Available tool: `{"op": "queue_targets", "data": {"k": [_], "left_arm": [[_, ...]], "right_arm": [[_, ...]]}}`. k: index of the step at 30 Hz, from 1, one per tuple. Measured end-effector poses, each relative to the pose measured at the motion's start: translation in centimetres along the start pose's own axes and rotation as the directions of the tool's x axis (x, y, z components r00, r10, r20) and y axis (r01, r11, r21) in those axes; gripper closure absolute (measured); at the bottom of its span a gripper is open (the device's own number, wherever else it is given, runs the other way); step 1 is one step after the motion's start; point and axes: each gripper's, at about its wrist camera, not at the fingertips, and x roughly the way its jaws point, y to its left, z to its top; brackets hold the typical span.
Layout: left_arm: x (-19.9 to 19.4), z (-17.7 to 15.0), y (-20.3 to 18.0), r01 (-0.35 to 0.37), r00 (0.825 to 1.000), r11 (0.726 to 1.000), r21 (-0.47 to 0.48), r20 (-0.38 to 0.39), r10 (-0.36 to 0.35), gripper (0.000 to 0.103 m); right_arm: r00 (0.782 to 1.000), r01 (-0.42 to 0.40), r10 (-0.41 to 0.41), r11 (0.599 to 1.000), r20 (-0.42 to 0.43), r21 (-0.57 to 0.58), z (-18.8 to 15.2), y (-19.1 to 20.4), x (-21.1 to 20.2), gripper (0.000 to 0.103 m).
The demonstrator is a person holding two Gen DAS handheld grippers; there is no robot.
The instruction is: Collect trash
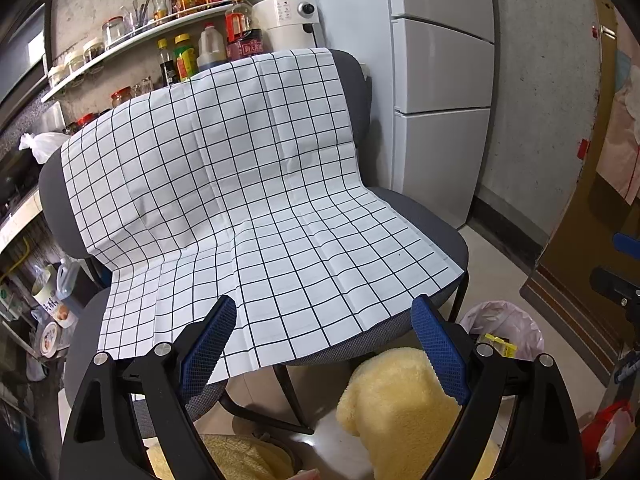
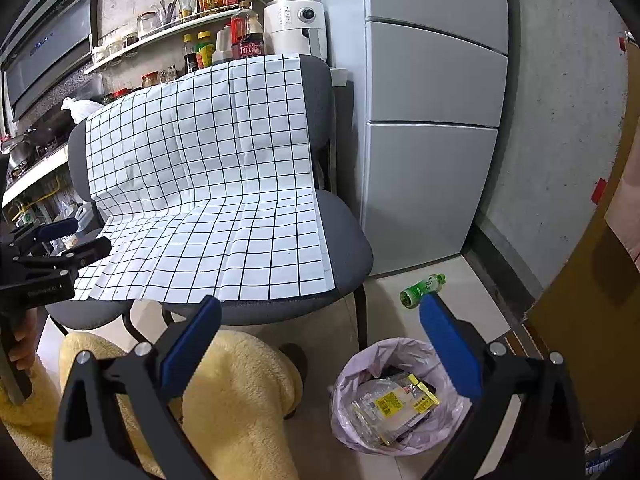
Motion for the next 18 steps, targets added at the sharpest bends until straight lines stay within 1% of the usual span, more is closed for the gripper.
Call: {"op": "queue_targets", "data": {"k": [18], "left_arm": [[-0.07,-0.01,0.34,0.001,1.000,1.000,-0.002,0.000,-0.001,0.014]], "right_arm": [[1.000,0.000,0.000,1.000,-0.001,0.000,-0.22,0.15,0.19,0.006]]}}
